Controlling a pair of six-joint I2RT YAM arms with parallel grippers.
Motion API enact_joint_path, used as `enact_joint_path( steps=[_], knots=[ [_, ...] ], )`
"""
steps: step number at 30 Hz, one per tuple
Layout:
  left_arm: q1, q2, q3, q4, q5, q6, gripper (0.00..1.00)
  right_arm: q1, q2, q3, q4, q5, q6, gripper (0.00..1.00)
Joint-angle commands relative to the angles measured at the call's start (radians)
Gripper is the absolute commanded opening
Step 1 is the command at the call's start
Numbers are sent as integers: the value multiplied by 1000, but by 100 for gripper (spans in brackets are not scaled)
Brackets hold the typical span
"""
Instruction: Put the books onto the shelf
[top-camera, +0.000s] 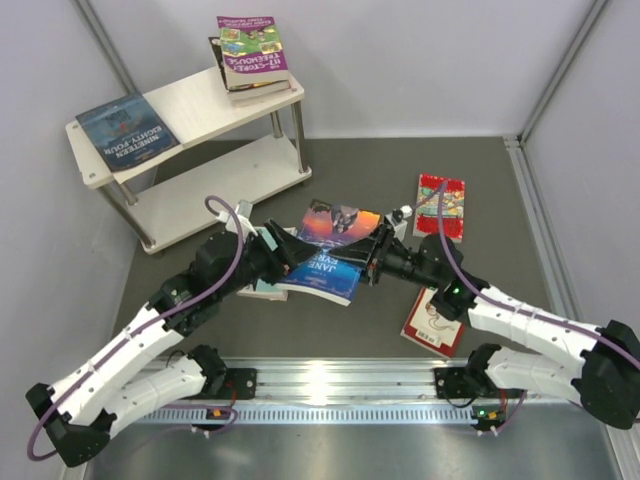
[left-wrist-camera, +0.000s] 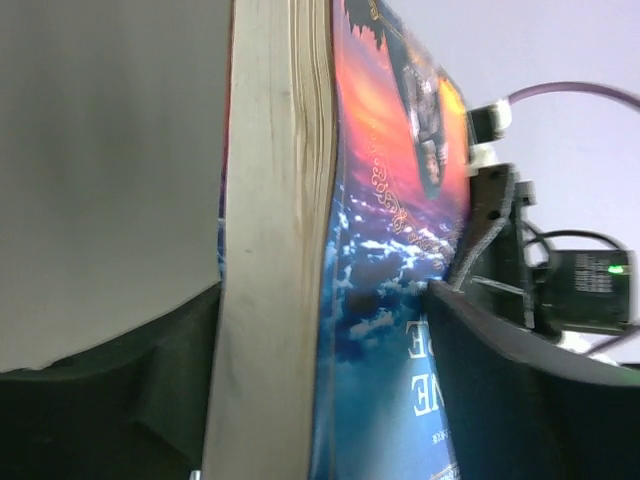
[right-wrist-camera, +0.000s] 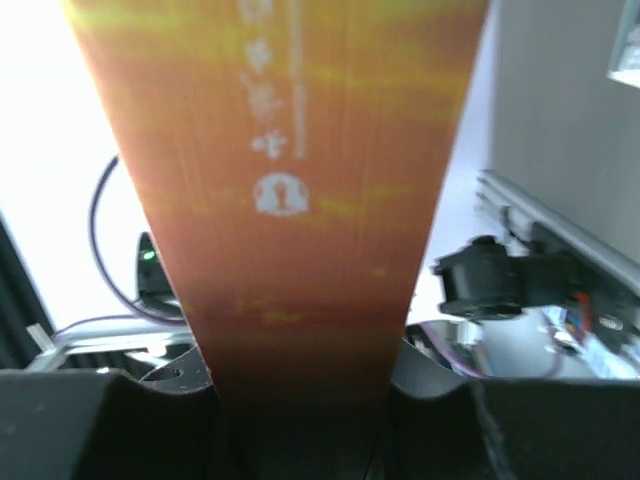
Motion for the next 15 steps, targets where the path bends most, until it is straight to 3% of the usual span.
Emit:
enact_joint_path(
  steps=[1, 8, 14, 15],
  knots=[
    [14, -8, 56, 66, 88, 10, 74, -10, -20, -14, 497, 1, 139, 0],
    [49, -19, 127, -27, 50, 13, 35, -36, -2, -42, 578, -10, 188, 0],
    [61, -4, 197, -98, 39, 38, 33, -62, 11, -40, 569, -35, 191, 0],
    [64, -1, 204, -104, 41, 45, 40, -66, 17, -39, 572, -39, 193, 0]
  ],
)
